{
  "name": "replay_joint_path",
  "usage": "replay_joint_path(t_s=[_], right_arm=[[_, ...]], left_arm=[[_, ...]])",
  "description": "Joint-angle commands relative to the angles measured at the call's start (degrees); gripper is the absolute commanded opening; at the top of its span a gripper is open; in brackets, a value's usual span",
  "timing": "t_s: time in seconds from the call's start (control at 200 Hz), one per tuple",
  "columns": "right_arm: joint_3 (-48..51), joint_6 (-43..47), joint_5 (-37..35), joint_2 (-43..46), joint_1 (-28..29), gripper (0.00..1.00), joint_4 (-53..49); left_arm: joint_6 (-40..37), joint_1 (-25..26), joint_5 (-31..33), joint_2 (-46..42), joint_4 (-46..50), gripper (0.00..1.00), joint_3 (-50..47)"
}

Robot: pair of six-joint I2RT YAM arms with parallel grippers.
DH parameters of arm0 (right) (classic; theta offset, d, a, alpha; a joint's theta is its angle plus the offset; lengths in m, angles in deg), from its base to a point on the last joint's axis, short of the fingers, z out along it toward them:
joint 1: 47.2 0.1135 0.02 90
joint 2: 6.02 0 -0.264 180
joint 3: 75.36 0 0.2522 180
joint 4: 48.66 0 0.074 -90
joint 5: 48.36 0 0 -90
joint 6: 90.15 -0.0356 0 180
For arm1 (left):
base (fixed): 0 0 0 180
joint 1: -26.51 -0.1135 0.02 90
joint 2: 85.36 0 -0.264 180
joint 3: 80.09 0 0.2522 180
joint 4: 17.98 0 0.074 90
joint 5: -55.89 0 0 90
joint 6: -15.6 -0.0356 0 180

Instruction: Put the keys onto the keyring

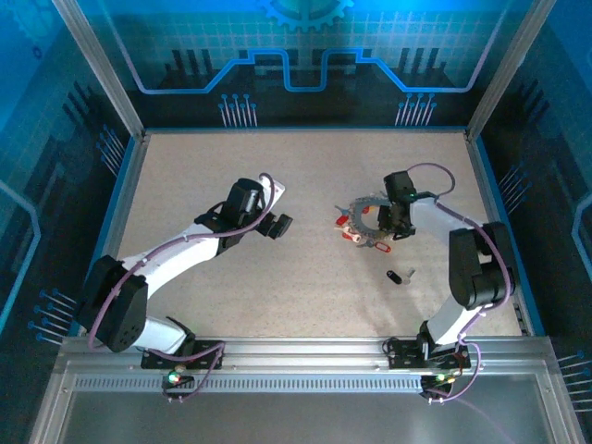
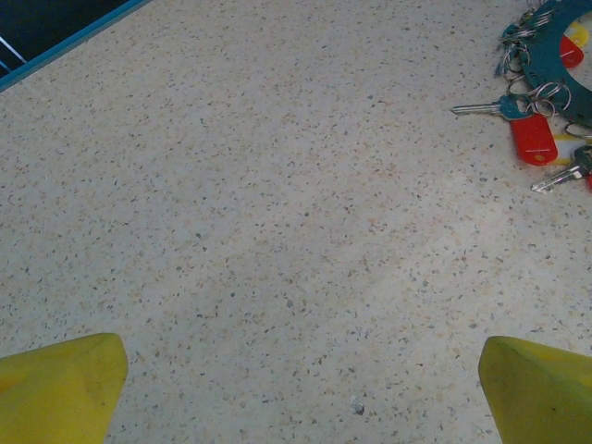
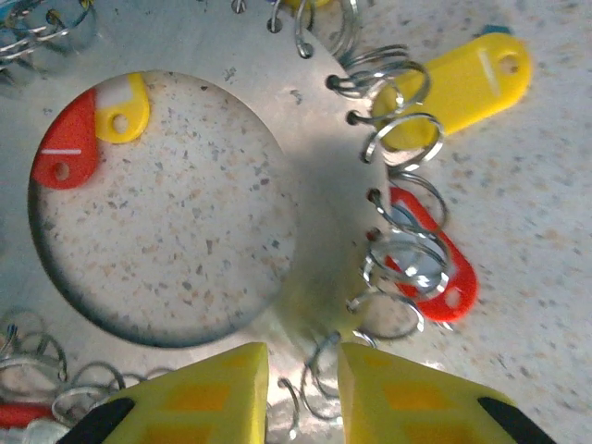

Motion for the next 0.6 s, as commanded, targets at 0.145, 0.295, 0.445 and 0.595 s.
replay_joint_path(t_s=[0.145, 0.295, 0.445, 0.595], right_arm=[[2.4, 0.0, 0.6, 0.1, 0.0, 0.25, -3.7], [-0.6, 0.0, 0.0, -2.7, 0.1, 0.23, -7.0], [-1.4, 2.5, -0.7, -2.7, 0.4, 0.25, -8.2], [-8.5, 7.3, -6.5, -10.3, 2.7, 0.3, -18.4]], left_arm=[[-0.9, 0.8, -0.9, 0.6, 0.0, 0.99, 1.3], [-1.2, 1.3, -0.8, 0.6, 1.6, 0.99, 2.1], [-1.8, 1.9, -0.5, 0.8, 1.4, 0.99, 2.0], [-1.0, 2.1, -0.6, 1.6, 0.7, 0.99, 1.7]])
